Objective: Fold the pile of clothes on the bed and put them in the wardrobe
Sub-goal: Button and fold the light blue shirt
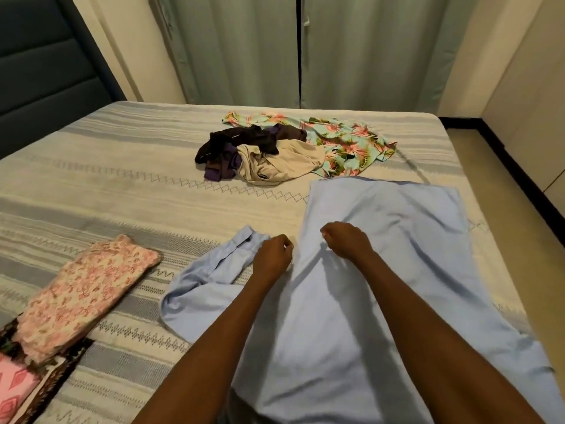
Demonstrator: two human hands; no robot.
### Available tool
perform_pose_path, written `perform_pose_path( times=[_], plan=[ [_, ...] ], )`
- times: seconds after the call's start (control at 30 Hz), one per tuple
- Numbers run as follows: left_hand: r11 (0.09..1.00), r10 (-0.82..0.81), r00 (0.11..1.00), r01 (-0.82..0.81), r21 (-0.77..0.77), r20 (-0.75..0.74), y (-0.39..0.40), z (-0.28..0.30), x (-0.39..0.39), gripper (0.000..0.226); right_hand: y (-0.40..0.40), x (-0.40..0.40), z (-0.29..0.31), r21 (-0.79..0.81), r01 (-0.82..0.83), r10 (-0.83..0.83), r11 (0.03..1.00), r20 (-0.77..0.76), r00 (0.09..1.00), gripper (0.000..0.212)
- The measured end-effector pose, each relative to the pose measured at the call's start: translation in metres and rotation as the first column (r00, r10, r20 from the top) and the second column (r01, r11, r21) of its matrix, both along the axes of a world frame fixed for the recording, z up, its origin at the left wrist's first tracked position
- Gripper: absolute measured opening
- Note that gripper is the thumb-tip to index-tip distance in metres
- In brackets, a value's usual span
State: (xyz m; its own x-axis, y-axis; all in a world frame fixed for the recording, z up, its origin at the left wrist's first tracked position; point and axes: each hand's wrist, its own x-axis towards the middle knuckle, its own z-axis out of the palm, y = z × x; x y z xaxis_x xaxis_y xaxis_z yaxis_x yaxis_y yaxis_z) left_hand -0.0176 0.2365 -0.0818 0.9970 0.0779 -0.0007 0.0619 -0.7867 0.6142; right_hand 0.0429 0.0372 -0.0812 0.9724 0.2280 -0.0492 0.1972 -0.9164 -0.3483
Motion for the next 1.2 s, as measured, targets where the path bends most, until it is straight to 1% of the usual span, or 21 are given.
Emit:
perform_pose_path(
  times=[0.1,0.17,0.23,0.27,0.33,0.4,0.43,0.53,0.6,0.67,0.77,0.83,0.93,1.0,1.1,1.13,1.2],
  plan=[
    [0.999,0.036,0.998,-0.037,-0.002,-0.045,-0.009,-0.014,0.051,0.024,-0.005,0.071,-0.012,0.003,-0.011,0.012,1.000,-0.028,1.000,0.035],
    [0.999,0.032,0.995,-0.029,0.028,-0.090,-0.012,-0.027,0.074,0.039,-0.004,0.108,-0.019,-0.009,-0.018,0.018,1.000,-0.047,0.999,0.040],
    [0.992,0.007,0.994,0.006,0.124,-0.109,-0.017,-0.043,0.096,0.053,0.001,0.143,-0.028,-0.029,-0.024,0.023,0.999,-0.030,0.999,0.045],
    [0.986,-0.001,0.995,0.018,0.164,-0.103,-0.019,-0.051,0.105,0.051,0.006,0.160,-0.034,-0.043,-0.034,0.034,0.998,-0.008,0.999,0.046],
    [0.980,-0.007,0.997,0.023,0.197,-0.081,-0.021,-0.059,0.110,0.037,0.014,0.178,-0.040,-0.099,-0.099,0.106,0.990,0.061,0.992,0.048],
    [0.984,0.029,0.996,-0.014,0.176,-0.084,-0.018,-0.064,0.115,0.026,0.020,0.194,-0.046,-0.188,-0.195,0.218,0.963,0.108,0.970,0.042],
    [0.989,0.054,0.993,-0.040,0.140,-0.102,-0.013,-0.065,0.117,0.024,0.023,0.201,-0.047,-0.214,-0.225,0.253,0.950,0.115,0.961,0.037],
    [0.997,0.077,0.986,-0.079,-0.005,-0.147,0.000,-0.060,0.127,0.025,0.034,0.217,-0.044,-0.252,-0.191,0.238,0.949,0.174,0.956,0.019],
    [0.995,0.079,0.989,-0.086,-0.050,-0.126,0.004,-0.057,0.130,0.024,0.044,0.223,-0.044,-0.259,-0.141,0.201,0.956,0.223,0.954,0.017],
    [0.993,0.101,0.991,-0.106,-0.049,-0.088,0.005,-0.057,0.127,0.023,0.051,0.221,-0.050,-0.243,-0.109,0.173,0.964,0.260,0.950,0.020],
    [0.992,0.107,0.993,-0.110,-0.069,-0.041,0.003,-0.060,0.119,0.022,0.050,0.206,-0.058,-0.175,-0.083,0.134,0.981,0.299,0.945,0.032],
    [0.991,0.106,0.993,-0.110,-0.075,-0.059,0.001,-0.059,0.113,0.024,0.045,0.190,-0.060,-0.123,-0.075,0.111,0.990,0.323,0.940,0.037],
    [0.995,0.093,0.987,-0.097,-0.027,-0.129,0.003,-0.052,0.095,0.033,0.035,0.150,-0.056,-0.049,-0.083,0.094,0.995,0.337,0.937,0.036],
    [0.998,0.058,0.985,-0.059,-0.004,-0.163,0.007,-0.047,0.079,0.035,0.034,0.116,-0.057,-0.008,-0.156,0.150,0.988,0.328,0.933,0.033],
    [1.000,-0.010,0.975,0.013,0.013,-0.224,0.017,-0.039,0.040,0.034,0.037,0.063,-0.054,0.012,-0.319,0.297,0.948,0.329,0.897,0.025],
    [0.999,-0.034,0.969,0.034,-0.003,-0.245,0.020,-0.039,0.028,0.035,0.040,0.050,-0.052,0.005,-0.369,0.348,0.930,0.319,0.881,0.023],
    [0.997,-0.081,0.956,0.080,-0.017,-0.280,0.026,-0.036,0.003,0.040,0.048,0.029,-0.043,-0.077,-0.465,0.469,0.882,0.238,0.850,0.023]
  ],
)
